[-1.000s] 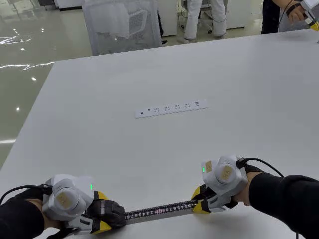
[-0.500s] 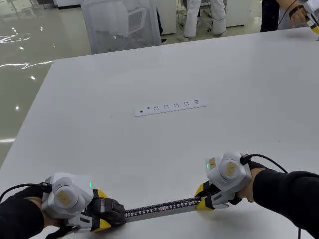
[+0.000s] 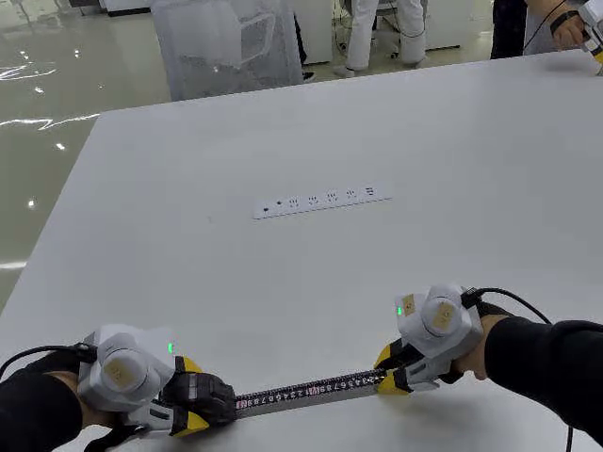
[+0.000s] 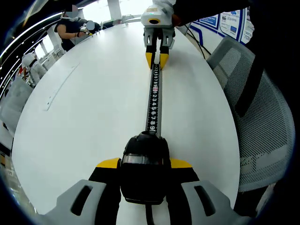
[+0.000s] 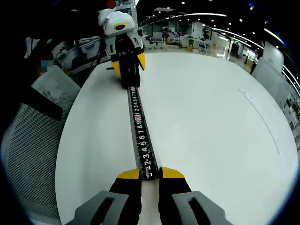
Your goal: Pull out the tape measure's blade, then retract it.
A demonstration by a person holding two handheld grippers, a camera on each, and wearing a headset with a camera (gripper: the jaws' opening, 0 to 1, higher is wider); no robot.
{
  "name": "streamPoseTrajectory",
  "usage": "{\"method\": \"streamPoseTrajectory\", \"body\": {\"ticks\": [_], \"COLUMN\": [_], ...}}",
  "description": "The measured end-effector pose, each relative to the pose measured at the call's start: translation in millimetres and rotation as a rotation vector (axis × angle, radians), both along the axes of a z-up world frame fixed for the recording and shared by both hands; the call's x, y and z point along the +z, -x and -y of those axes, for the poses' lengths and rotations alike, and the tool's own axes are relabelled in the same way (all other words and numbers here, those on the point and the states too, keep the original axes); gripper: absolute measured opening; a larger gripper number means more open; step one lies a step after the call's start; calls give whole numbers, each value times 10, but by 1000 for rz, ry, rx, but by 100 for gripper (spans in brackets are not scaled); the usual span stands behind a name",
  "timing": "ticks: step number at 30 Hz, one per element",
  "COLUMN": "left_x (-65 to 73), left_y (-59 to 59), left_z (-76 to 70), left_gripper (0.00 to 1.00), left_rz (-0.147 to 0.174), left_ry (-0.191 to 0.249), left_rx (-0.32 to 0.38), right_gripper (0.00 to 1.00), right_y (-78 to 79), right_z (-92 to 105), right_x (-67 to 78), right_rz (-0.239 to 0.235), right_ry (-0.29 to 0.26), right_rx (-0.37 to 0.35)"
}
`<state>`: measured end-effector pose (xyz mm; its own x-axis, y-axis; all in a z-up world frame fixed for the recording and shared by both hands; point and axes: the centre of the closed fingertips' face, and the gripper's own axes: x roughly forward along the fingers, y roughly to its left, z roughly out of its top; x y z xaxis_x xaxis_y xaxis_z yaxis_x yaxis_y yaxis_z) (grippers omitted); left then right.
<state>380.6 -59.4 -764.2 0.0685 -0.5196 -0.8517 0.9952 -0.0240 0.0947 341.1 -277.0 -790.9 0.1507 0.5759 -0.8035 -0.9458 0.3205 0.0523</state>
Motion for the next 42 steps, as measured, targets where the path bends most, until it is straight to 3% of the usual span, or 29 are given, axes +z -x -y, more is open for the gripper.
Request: {"method": "streamPoseTrajectory", "body": {"ticks": [42], "left_x": [-5], "left_y": [2], "left_z": [0], "left_gripper": [32], "left_rz": [1], "left_ry": [2], "left_rx": [4], "right_gripper": [9], "right_y": [35], "right_z": [270], "right_x": [-2], "right_rz": [-13], "right_ry": [8], "right_rx": [-22]}}
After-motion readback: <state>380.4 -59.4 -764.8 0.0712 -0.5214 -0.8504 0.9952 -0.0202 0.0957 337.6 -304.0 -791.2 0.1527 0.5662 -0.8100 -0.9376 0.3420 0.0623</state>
